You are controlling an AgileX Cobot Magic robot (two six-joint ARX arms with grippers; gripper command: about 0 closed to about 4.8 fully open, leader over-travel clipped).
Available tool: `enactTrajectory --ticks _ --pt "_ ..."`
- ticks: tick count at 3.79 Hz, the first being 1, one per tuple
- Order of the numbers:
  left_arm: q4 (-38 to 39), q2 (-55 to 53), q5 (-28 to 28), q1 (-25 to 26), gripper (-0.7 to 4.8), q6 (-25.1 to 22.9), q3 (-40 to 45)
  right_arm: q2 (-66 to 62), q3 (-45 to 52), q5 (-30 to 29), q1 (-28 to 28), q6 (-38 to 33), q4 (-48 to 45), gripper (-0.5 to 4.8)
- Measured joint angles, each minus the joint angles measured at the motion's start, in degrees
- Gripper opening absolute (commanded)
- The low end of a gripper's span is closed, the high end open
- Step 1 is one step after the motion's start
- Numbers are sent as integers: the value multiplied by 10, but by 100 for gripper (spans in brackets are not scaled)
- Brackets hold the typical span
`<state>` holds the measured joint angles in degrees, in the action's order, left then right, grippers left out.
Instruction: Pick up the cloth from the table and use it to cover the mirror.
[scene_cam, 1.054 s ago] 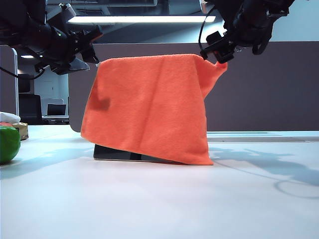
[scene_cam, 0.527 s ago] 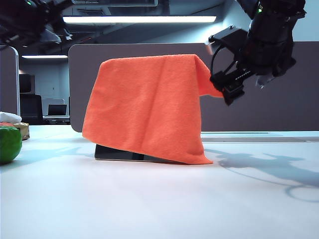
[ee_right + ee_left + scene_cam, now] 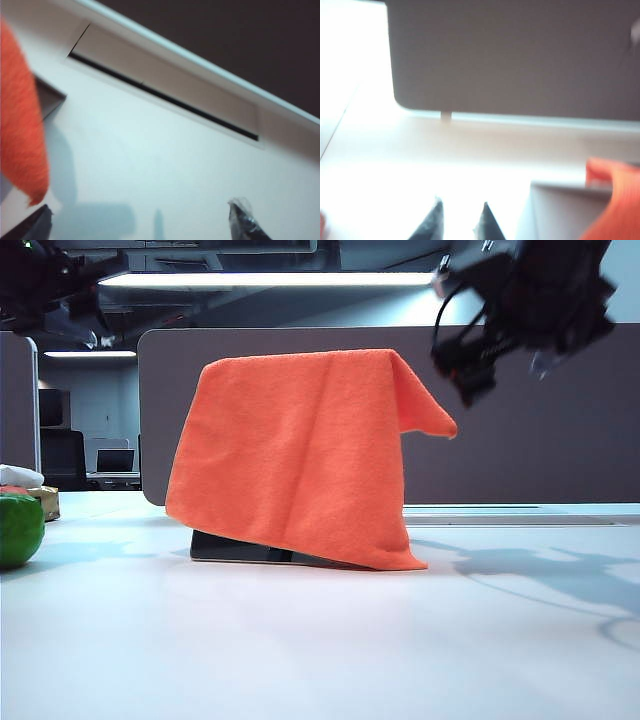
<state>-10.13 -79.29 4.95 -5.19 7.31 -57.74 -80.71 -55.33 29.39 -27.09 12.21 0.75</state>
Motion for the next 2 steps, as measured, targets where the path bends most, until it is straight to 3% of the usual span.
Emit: enactTrajectory --ticks 1,2 --pt "80 27 1 0 -6 -35 2 66 0 4 0 -40 18 -6" --pt "93 163 25 0 -6 -37 71 269 2 26 1 -78 117 -5"
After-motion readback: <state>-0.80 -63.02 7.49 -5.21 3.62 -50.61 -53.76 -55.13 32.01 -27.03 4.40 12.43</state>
